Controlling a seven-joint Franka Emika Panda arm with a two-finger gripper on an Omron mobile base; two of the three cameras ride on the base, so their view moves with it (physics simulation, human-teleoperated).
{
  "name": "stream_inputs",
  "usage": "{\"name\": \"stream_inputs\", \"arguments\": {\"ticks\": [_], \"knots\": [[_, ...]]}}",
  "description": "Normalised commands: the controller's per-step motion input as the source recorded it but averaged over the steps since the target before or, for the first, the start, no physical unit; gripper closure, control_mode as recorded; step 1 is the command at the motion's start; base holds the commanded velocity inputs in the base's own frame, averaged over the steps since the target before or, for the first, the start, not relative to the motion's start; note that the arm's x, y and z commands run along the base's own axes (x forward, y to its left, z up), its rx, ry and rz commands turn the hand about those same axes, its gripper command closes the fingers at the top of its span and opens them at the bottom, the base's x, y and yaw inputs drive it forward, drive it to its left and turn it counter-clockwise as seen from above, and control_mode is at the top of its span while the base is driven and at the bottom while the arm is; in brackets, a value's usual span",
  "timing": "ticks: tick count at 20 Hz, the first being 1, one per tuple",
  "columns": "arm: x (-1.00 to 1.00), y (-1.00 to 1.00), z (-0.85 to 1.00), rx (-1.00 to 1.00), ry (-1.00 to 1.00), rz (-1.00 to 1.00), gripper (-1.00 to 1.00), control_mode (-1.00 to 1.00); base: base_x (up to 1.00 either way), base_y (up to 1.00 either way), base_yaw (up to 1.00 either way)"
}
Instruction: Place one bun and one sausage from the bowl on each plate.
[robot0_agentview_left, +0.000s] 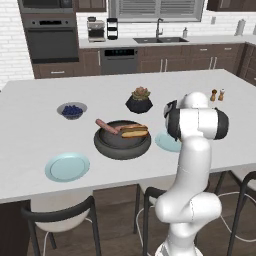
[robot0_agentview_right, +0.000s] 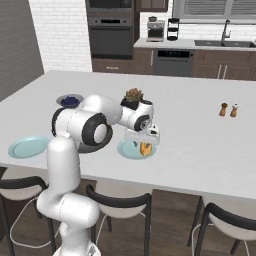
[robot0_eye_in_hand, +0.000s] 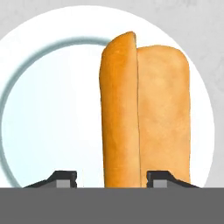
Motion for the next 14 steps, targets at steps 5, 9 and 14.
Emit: {"name": "stream_inputs", "arguments": {"ticks": [5, 9, 14], "knots": [[-0.12, 0.00, 0.19, 0.00, 0.00, 0.00, -1.00, -1.00, 0.00, 0.00, 0.00], [-0.33, 0.00, 0.53, 0.00, -0.04, 0.02, -1.00, -1.00, 0.00, 0.00, 0.00], [-0.77, 0.12, 0.68, 0.01, -0.15, 0.14, -1.00, -1.00, 0.00, 0.00, 0.00]]}}
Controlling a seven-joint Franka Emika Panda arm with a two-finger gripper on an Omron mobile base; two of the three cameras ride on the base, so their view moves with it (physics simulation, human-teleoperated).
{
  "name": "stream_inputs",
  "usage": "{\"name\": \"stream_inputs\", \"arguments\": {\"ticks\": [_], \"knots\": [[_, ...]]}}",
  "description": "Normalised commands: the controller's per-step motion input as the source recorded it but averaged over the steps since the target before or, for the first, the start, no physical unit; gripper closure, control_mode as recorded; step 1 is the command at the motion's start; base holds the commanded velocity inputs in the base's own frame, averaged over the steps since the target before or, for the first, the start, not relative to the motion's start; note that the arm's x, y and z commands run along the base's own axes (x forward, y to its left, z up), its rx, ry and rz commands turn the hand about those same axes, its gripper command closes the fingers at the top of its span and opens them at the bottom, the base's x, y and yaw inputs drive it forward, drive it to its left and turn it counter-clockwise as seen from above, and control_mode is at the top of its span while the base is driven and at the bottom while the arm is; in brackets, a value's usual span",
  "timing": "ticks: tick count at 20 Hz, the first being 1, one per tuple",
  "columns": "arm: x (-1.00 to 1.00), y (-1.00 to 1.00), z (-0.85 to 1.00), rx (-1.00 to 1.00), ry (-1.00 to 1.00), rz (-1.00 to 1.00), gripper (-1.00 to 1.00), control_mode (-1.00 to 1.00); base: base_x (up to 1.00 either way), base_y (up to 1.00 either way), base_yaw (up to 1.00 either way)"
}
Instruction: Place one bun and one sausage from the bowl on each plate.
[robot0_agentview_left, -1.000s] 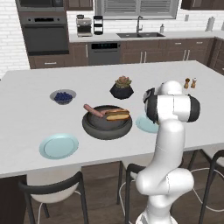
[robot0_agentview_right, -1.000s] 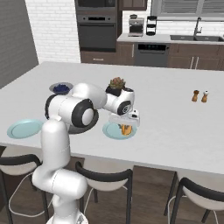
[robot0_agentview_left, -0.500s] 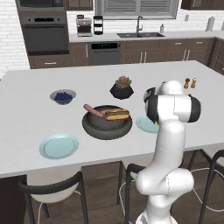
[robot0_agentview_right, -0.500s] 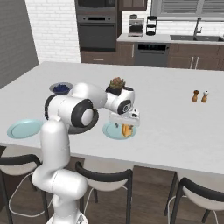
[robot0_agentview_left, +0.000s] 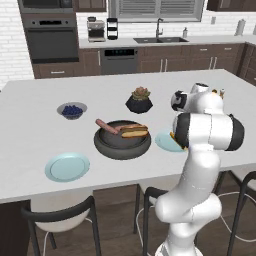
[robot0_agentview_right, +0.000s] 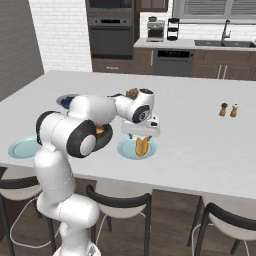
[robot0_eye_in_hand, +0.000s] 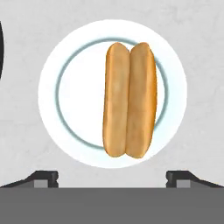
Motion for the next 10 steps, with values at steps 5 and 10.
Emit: {"name": "stream_inputs", "arguments": {"ticks": [5, 10], "knots": [[-0.65, 0.68, 0.61, -0.01, -0.13, 0.41, -1.00, -1.00, 0.00, 0.00, 0.00], [-0.46, 0.99, 0.67, -0.15, -0.03, 0.52, -1.00, -1.00, 0.00, 0.00, 0.00]]}}
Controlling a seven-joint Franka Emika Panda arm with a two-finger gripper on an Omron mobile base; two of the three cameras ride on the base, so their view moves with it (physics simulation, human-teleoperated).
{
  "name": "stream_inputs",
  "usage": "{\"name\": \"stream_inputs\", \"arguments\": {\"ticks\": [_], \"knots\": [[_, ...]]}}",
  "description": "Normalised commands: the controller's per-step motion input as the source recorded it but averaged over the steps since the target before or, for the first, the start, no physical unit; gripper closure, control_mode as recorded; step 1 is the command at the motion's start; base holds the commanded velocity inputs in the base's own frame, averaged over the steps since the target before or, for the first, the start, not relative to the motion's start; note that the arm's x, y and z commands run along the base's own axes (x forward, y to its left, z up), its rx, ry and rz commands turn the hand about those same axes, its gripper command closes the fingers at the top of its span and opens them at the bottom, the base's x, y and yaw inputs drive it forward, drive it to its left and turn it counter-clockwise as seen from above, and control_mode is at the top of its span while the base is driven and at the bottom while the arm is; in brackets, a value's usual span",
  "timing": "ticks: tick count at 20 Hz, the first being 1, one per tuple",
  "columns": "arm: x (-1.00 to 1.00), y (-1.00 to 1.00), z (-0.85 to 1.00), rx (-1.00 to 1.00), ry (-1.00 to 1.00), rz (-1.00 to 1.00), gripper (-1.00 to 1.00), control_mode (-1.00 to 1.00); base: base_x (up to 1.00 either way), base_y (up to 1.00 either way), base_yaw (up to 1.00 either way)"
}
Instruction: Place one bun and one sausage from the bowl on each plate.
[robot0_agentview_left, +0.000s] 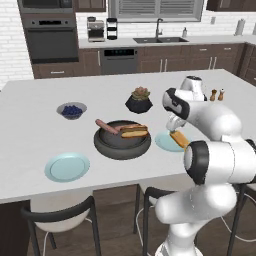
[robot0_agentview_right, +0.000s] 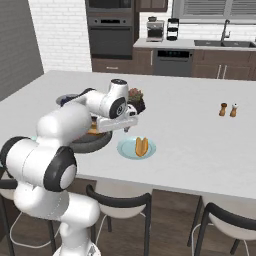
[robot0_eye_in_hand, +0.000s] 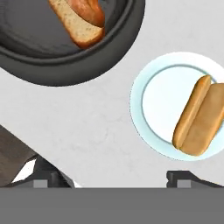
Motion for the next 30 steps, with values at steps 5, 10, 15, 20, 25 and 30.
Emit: {"name": "stream_inputs", "arguments": {"ticks": [5, 10, 15, 20, 25, 30], "knots": [[-0.15, 1.00, 0.62, -0.16, -0.01, 0.41, -1.00, -1.00, 0.00, 0.00, 0.00], [-0.01, 0.99, 0.43, -0.07, -0.15, 0.43, -1.00, -1.00, 0.00, 0.00, 0.00], [0.68, 0.85, 0.13, -0.05, -0.13, 0.28, -1.00, -1.00, 0.00, 0.00, 0.00], [0.57, 0.10, -0.13, -0.01, -0.05, 0.06, -1.00, -1.00, 0.00, 0.00, 0.00], [0.12, -0.04, -0.49, -0.07, 0.10, 0.00, -1.00, -1.00, 0.00, 0.00, 0.00], [0.29, -0.03, -0.03, -0.05, 0.09, 0.00, -1.00, -1.00, 0.00, 0.00, 0.00]]}}
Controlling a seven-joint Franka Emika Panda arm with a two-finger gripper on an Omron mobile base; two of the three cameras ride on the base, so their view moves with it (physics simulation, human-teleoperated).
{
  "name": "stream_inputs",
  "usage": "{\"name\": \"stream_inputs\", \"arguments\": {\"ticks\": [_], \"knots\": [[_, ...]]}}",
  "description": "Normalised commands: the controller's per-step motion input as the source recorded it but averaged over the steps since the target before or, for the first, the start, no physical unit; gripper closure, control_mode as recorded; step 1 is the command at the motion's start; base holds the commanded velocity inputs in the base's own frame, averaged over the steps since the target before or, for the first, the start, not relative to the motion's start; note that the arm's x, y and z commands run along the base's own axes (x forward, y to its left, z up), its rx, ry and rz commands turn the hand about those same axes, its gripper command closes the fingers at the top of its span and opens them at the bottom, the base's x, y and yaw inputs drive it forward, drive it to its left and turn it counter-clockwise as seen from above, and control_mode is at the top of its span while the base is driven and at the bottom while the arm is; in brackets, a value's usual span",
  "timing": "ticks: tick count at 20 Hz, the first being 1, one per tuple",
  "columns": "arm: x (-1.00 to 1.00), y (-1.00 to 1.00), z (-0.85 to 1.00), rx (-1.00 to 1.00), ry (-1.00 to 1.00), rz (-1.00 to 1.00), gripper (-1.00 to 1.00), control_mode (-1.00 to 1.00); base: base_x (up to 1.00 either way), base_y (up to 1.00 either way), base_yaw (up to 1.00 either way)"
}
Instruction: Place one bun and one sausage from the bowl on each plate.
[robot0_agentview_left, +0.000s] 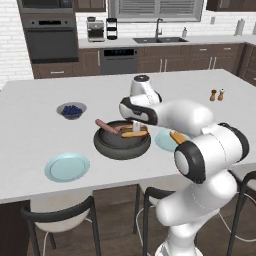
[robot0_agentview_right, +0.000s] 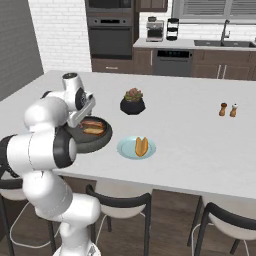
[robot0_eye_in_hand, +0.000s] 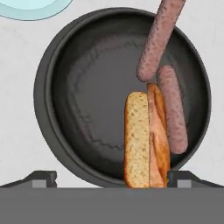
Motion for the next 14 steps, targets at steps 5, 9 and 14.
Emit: {"name": "stream_inputs", "arguments": {"ticks": [5, 9, 14], "knots": [[0.38, -0.01, -0.39, 0.00, 0.06, 0.00, -1.00, -1.00, 0.00, 0.00, 0.00], [0.22, 0.00, -0.34, 0.00, 0.00, 0.00, -1.00, -1.00, 0.00, 0.00, 0.00], [0.19, 0.00, -0.22, 0.00, 0.00, 0.00, -1.00, -1.00, 0.00, 0.00, 0.00]]}}
